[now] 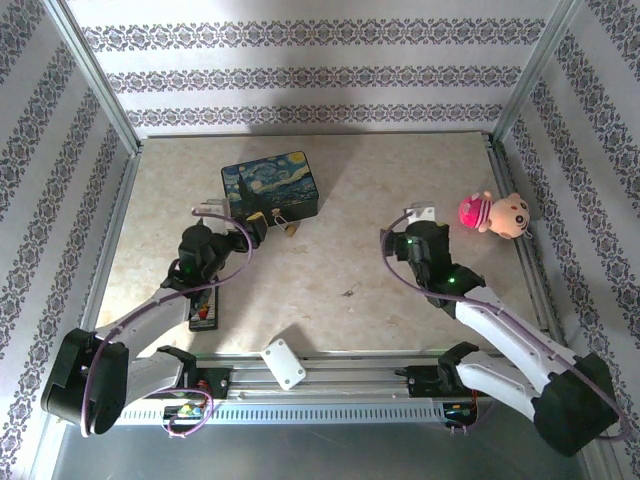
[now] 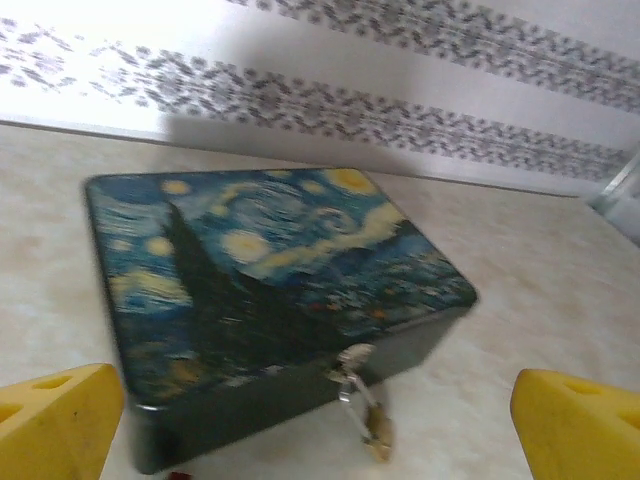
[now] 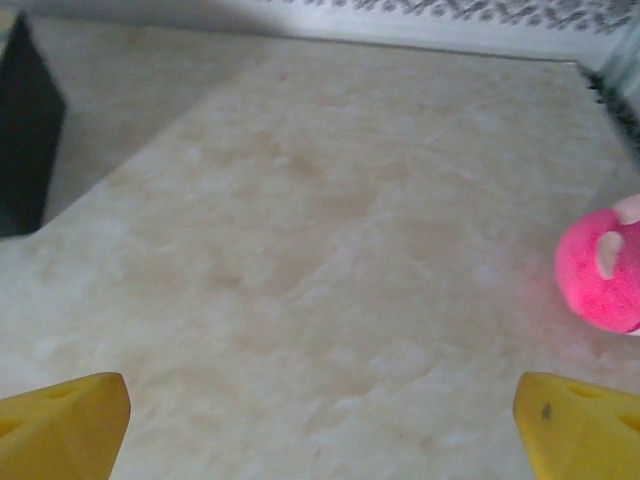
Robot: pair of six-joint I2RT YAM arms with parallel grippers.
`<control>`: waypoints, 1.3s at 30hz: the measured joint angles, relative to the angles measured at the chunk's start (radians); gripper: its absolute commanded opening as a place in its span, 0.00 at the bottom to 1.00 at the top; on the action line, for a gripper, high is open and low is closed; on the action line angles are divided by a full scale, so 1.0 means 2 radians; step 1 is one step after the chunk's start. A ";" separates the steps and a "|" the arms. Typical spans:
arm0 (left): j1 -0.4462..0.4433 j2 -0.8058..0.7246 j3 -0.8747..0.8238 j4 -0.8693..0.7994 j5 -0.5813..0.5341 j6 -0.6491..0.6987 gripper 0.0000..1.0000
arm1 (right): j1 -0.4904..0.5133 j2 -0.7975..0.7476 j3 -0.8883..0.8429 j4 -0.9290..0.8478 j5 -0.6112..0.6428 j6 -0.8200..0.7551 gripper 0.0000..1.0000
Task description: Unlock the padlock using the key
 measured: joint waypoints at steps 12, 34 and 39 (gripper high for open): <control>-0.035 0.040 0.000 0.000 0.001 -0.081 0.99 | 0.131 0.136 0.112 -0.259 -0.026 0.221 0.73; -0.035 0.064 0.008 0.000 0.011 -0.097 0.99 | 0.127 0.325 0.164 -0.228 -0.208 0.181 0.40; -0.035 0.064 0.008 0.000 0.011 -0.097 0.99 | 0.121 0.350 0.169 -0.219 -0.224 0.163 0.35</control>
